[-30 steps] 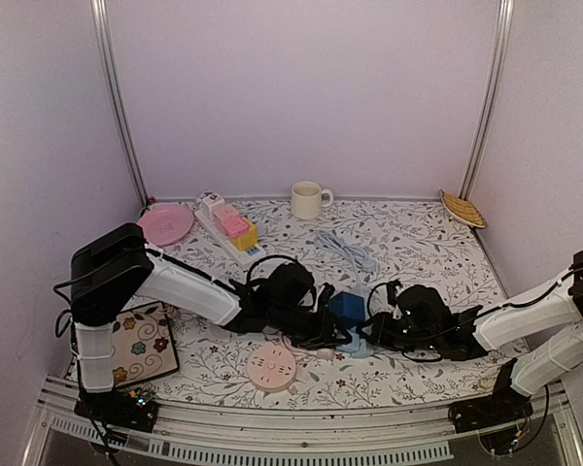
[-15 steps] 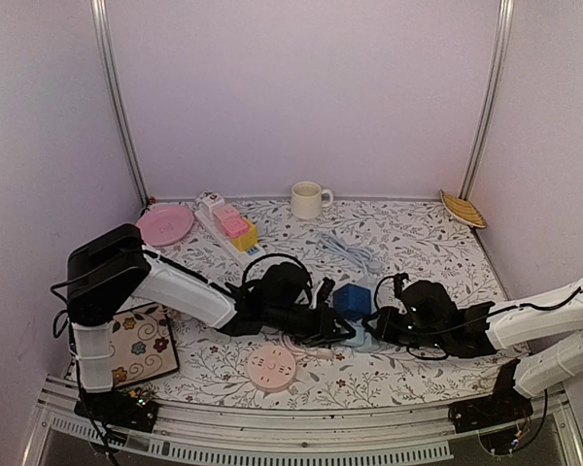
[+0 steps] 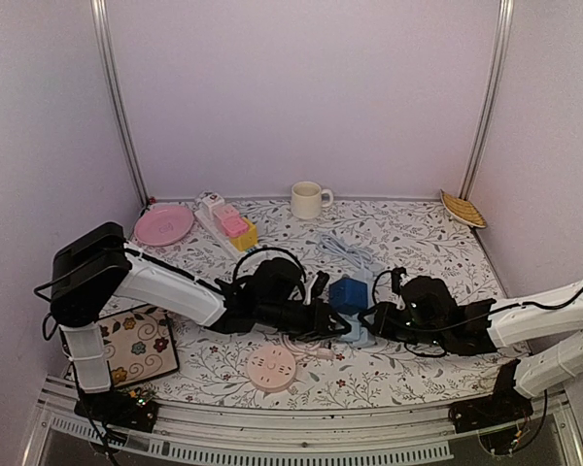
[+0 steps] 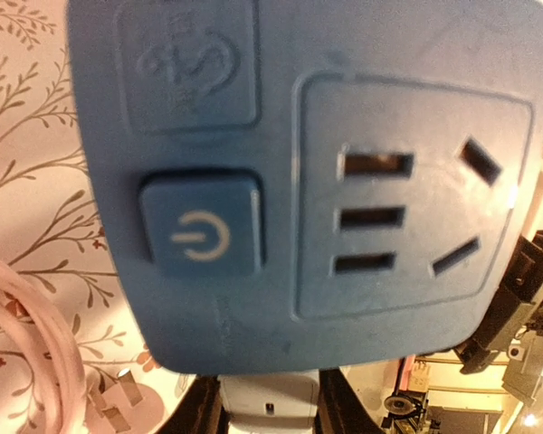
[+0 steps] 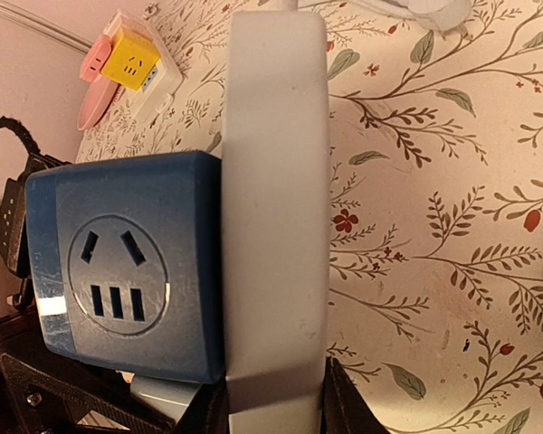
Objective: Pull the plug off the socket
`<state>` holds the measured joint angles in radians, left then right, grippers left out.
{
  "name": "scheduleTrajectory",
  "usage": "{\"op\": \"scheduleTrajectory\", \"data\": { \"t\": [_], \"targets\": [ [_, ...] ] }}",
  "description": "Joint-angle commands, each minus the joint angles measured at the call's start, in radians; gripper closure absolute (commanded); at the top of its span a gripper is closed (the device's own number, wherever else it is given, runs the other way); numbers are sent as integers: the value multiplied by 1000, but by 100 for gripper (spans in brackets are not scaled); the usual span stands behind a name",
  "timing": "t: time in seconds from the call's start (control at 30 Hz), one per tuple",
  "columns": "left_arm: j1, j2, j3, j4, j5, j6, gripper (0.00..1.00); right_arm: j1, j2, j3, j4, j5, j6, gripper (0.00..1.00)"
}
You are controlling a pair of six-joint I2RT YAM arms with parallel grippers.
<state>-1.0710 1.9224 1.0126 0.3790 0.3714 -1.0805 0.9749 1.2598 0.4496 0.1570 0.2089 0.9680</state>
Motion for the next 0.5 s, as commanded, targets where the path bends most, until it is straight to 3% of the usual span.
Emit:
{"op": "scheduleTrajectory", "data": {
  "t": [0.0,0.47],
  "targets": [
    [18,-75,-32,-70,25,61,100,-35,-1,-19,-164,194,-61,97],
    [16,-112,-39,-108,5,87,100,-28,-16,17,-245,268,-77,97]
  ]
}}
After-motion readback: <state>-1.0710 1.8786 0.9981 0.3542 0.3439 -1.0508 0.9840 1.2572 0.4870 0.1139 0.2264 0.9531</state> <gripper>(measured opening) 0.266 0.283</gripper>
